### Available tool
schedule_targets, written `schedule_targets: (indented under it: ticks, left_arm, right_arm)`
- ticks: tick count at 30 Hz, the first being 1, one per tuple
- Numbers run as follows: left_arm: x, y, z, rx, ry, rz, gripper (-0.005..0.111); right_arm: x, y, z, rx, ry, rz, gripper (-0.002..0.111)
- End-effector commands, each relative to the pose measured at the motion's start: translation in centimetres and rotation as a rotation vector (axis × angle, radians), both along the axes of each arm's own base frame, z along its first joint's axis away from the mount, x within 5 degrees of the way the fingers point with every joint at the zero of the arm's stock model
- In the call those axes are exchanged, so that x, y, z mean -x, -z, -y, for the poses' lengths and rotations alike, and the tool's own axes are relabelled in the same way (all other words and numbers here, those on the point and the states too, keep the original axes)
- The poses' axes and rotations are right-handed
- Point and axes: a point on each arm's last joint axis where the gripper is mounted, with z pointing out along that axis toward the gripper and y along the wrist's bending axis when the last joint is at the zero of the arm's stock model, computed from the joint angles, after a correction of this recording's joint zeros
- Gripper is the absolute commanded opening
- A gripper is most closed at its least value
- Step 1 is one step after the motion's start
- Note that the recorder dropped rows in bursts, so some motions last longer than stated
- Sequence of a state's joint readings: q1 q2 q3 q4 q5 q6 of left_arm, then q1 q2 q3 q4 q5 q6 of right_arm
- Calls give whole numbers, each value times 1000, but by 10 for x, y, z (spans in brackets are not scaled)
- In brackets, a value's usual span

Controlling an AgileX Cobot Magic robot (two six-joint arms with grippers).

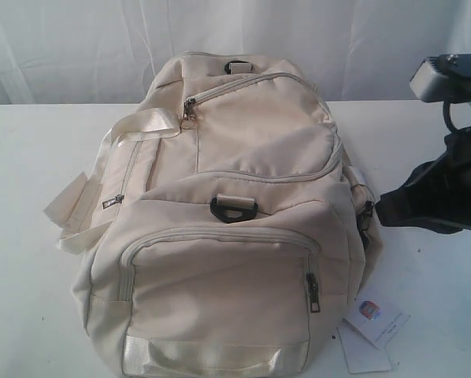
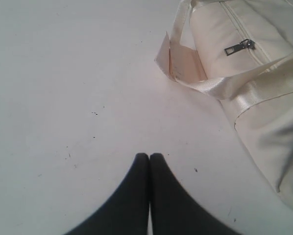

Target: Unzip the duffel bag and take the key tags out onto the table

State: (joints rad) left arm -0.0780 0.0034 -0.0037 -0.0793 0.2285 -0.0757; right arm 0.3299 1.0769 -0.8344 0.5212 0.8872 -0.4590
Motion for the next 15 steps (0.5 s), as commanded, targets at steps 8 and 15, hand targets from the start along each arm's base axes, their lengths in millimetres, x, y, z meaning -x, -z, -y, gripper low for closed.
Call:
schedule_targets:
  ticks: [8,15]
  left_arm:
    - [-4,-15,-2,15,-20,179,0]
    - [0,-63,-10,568,-104,663,0]
  right_arm:
    - [-4,-7,1,-17,26,76,0]
    - [-1,-5,0,-13,7,41,0]
